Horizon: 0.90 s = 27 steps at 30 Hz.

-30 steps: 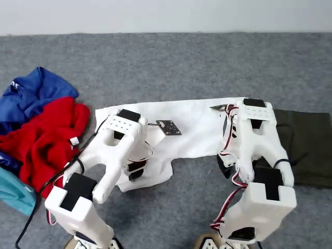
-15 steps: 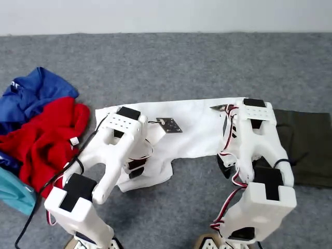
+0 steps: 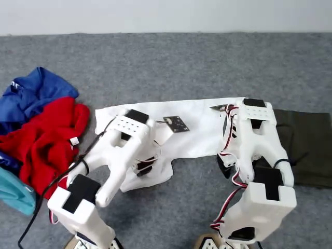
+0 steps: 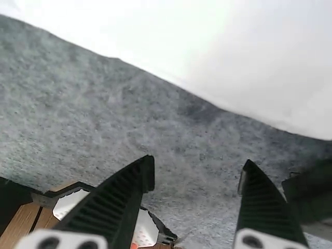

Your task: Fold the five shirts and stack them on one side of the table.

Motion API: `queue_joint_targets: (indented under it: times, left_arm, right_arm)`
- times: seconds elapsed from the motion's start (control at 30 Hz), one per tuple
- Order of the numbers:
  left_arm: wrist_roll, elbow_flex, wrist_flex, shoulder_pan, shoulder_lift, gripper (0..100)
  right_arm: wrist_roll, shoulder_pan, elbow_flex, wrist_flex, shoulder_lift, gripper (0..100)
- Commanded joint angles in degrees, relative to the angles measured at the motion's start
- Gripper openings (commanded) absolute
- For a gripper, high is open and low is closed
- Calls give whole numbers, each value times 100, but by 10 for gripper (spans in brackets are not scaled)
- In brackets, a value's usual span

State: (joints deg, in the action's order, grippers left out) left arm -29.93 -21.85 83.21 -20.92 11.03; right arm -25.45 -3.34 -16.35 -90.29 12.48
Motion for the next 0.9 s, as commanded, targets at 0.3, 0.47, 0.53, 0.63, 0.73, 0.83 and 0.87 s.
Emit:
queue_joint_targets:
  times: [0.3,0.47,0.53,0.63,0.73,0.83,0.87]
  left_arm:
    - [70,101,-325,-53,1020,12]
    - [70,242,-88,-53,1020,13]
    - [70,558,360,-62,1020,13]
    - [114,1138,1116,-88,1020,13]
    - [114,1552,1670,-325,1020,13]
    - [229,1525,1732,-809,835,13]
    - [255,1455,1732,-1011,712,13]
  right_arm:
    - [44,-13,0,-40,-321,266]
    - [53,-13,0,-40,-321,266]
    - [53,-13,0,-40,-321,266]
    - [62,-13,0,-40,-321,266]
    - [70,-13,-9,-40,-321,266]
    - [70,-13,-9,-48,-321,266]
    - [70,-13,-9,-48,-321,266]
